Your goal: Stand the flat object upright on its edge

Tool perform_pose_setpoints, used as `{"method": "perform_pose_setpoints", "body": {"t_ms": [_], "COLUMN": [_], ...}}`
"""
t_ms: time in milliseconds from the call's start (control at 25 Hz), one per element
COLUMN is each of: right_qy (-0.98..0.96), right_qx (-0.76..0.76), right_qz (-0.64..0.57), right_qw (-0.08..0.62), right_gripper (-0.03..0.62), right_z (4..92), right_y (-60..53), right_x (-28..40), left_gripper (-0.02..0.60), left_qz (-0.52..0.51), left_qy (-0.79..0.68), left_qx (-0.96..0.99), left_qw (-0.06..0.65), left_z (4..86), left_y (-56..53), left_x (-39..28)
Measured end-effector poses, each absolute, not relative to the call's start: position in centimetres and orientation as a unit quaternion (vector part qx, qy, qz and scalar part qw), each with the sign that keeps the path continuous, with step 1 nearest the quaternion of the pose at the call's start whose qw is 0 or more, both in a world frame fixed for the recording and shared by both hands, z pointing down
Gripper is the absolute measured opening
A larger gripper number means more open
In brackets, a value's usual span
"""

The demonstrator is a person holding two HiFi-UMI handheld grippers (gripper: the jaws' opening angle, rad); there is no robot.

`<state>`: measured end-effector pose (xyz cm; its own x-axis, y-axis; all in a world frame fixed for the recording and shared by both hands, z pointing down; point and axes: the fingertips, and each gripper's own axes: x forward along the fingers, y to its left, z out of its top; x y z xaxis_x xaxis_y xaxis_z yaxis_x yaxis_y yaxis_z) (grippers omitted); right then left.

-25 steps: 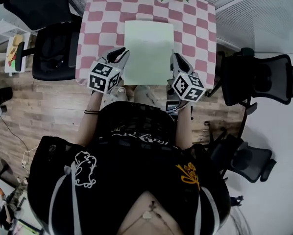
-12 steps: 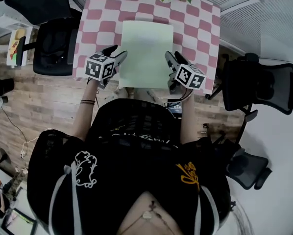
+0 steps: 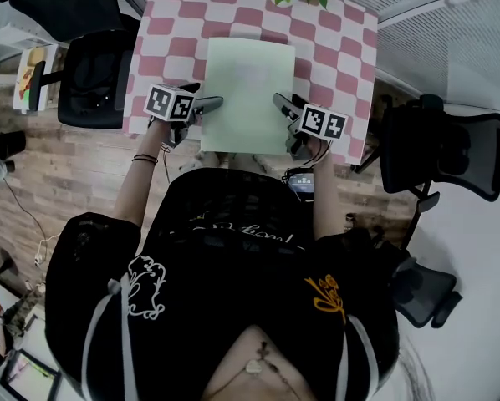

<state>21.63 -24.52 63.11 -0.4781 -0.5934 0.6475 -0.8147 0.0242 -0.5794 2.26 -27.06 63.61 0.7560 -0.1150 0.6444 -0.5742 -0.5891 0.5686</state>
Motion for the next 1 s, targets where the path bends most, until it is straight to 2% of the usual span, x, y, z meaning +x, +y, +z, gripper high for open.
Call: {"method": "perform_pose_setpoints", "body": {"t_ms": [280,520,720,1000], "right_qy": [-0.706,-0.702,-0.709,-0.743], "right_qx": [0.486,0.496,0.504,0.531], "right_qz": [0.500,0.493,0.471,0.382], "right_qw": [0.122,0.136,0.149,0.138], "right_gripper": [0.259,0.258,0.258,0.256], "right_z": [64.0,64.0,62.6,57.2], "right_y": [-24.4,-24.5,-24.6,-27.7], "right_x": [21.4,21.6,21.7,22.5], "left_gripper": [0.379,0.377,0.377,0.376], "left_qz": [0.238,0.244,0.259,0.255], "left_qy": [-0.190,-0.208,-0.228,-0.261], "left_qx": [0.834,0.833,0.844,0.880], "left_qw": [0.460,0.451,0.411,0.303], "left_z": [63.9,64.1,63.0,58.0], "left_y": [-27.3,-27.5,-27.7,-30.7], "left_x": [3.3,3.5,3.7,4.6]}}
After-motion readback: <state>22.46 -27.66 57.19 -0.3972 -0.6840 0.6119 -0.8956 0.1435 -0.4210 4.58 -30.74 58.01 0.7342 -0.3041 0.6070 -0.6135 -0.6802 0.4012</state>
